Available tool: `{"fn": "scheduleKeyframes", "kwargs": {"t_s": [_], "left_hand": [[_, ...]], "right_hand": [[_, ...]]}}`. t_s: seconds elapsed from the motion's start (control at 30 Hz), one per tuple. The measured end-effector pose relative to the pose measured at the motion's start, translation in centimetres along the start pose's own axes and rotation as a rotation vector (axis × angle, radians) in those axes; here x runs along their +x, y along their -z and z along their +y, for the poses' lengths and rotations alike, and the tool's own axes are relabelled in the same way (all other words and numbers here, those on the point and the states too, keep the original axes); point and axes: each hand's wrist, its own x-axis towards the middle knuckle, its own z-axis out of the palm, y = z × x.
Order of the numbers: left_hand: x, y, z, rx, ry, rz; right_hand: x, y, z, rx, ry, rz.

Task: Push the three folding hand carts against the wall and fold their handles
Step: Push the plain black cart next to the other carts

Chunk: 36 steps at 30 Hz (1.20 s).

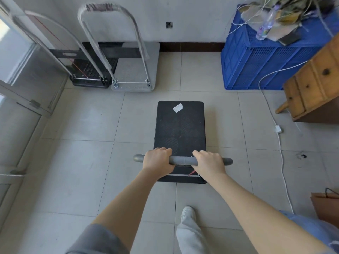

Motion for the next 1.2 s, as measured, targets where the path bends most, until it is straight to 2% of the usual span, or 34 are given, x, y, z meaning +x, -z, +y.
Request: {"fn": "scheduleKeyframes", "kwargs": {"t_s": [0.37, 0.57, 1.2], "left_hand": [[17.4, 6.4, -2.0, 0.019, 0.001, 0.045], [27.1, 10.1, -4.6, 0.021, -0.024, 0.052], [54.0, 20.9, -9.1, 0.028, 0.016, 0.033]], "right_hand": [[17.2, 5.6, 6.4, -0.026, 0.009, 0.098], [26.9, 9.1, 8.2, -0.028, -0.010, 0.019], [53.6, 18.5, 16.1, -0.027, 0.013, 0.023]]}}
